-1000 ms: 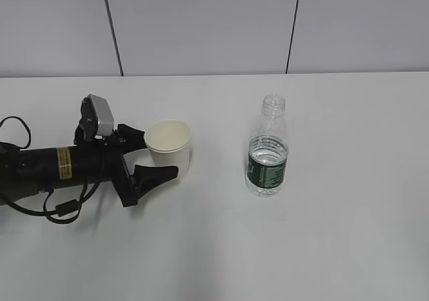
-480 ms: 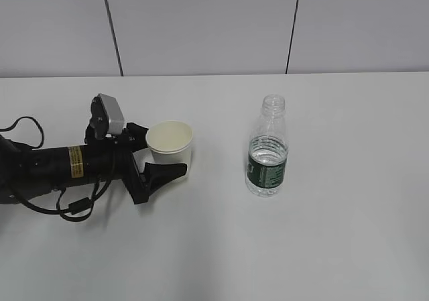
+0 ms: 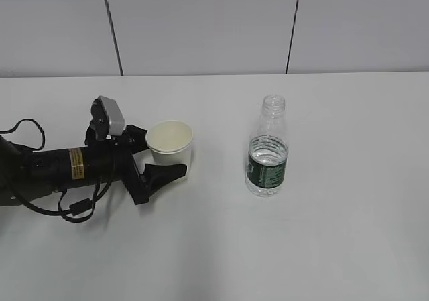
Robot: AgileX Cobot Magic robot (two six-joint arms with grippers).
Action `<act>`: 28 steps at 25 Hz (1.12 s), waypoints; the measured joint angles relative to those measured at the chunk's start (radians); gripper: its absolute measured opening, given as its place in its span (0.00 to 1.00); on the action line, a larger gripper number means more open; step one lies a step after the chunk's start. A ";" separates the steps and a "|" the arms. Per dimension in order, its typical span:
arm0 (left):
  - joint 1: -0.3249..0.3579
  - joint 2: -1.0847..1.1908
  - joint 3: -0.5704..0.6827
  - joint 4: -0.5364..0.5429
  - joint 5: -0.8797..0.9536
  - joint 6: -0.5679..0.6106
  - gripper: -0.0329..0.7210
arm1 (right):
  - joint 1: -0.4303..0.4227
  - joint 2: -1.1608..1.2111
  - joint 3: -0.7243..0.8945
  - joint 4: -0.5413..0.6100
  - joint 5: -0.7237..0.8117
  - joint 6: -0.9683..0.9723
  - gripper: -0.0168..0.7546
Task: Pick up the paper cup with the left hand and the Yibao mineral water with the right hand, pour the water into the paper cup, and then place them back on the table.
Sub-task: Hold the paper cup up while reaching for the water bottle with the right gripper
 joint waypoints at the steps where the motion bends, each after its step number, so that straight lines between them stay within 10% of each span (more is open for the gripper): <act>1: 0.000 0.000 0.000 -0.002 0.000 0.000 0.78 | 0.000 0.000 0.000 0.000 0.000 0.000 0.72; 28: 0.000 0.000 -0.001 0.002 -0.002 0.000 0.62 | 0.000 0.000 0.000 0.000 0.000 0.000 0.71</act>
